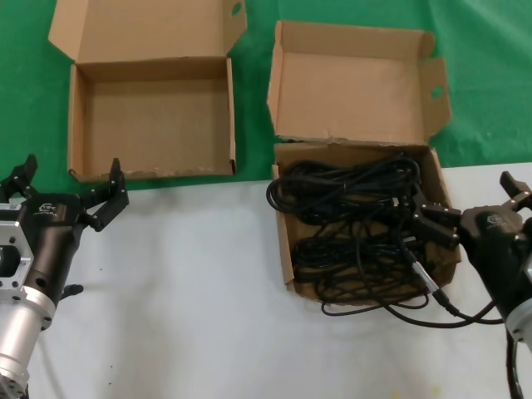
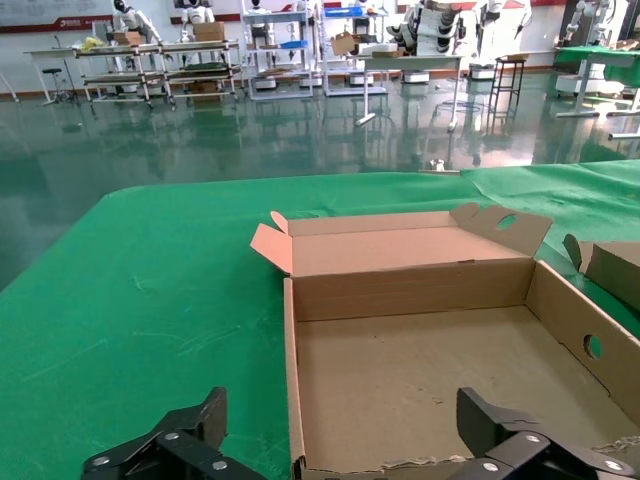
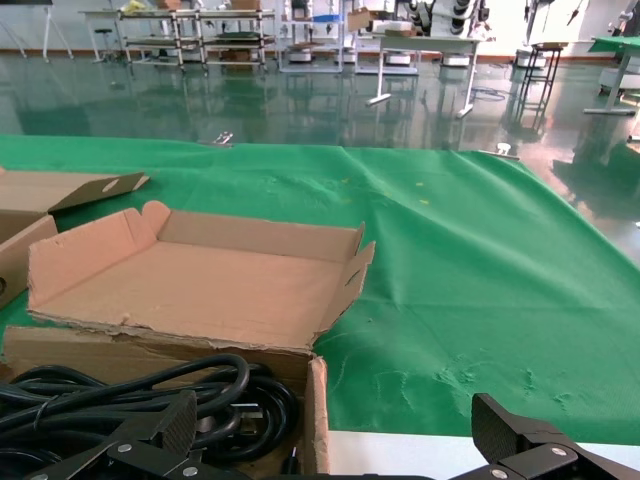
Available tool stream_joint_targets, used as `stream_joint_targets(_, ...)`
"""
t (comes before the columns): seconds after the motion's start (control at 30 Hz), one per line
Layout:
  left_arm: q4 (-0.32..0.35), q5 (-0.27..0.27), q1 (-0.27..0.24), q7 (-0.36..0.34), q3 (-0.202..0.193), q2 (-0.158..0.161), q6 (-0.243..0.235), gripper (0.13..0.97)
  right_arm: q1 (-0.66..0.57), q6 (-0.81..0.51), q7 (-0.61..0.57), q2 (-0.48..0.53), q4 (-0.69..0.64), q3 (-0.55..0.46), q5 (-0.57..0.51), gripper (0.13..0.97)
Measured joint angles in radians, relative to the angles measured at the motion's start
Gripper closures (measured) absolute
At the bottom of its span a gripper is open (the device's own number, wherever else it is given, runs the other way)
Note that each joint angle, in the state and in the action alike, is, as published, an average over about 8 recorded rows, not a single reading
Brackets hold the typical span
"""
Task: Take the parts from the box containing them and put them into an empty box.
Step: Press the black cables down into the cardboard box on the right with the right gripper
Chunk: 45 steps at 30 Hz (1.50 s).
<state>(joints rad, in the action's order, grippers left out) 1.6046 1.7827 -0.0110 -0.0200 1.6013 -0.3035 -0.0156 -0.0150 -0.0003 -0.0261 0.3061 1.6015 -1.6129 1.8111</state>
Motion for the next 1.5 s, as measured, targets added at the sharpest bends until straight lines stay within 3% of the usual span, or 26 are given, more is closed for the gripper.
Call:
stream_joint_targets(0.27, 0.000, 0.000, 0.000, 0.000, 0.000, 0.000, 0.000, 0.343, 0.011, 0.020, 0.012, 0.048, 0.031, -0.027, 0.024, 0.129)
stream_joint_targets(0.57, 0.000, 0.000, 0.000, 0.000, 0.000, 0.000, 0.000, 0.531, 0.031, 0.052, 0.001, 0.293, 0.161, -0.134, 0.079, 0.129)
stream_joint_targets(0.73, 0.000, 0.000, 0.000, 0.000, 0.000, 0.000, 0.000, 0.665, 0.009, -0.015, -0.035, 0.459, 0.221, -0.195, 0.017, 0.129)
stream_joint_targets(0.93, 0.000, 0.000, 0.000, 0.000, 0.000, 0.000, 0.000, 0.766, -0.077, -0.189, -0.121, 0.599, 0.257, -0.240, -0.119, 0.129)
stream_joint_targets(1.1, 0.000, 0.000, 0.000, 0.000, 0.000, 0.000, 0.000, 0.838, -0.184, -0.327, -0.186, 0.623, 0.253, -0.278, -0.224, 0.129)
stream_joint_targets(1.33, 0.000, 0.000, 0.000, 0.000, 0.000, 0.000, 0.000, 0.922, -0.343, -0.494, -0.187, 0.572, 0.201, -0.349, -0.393, 0.129)
stream_joint_targets(1.5, 0.000, 0.000, 0.000, 0.000, 0.000, 0.000, 0.000, 0.926, -0.445, -0.596, -0.168, 0.513, 0.149, -0.393, -0.511, 0.133)
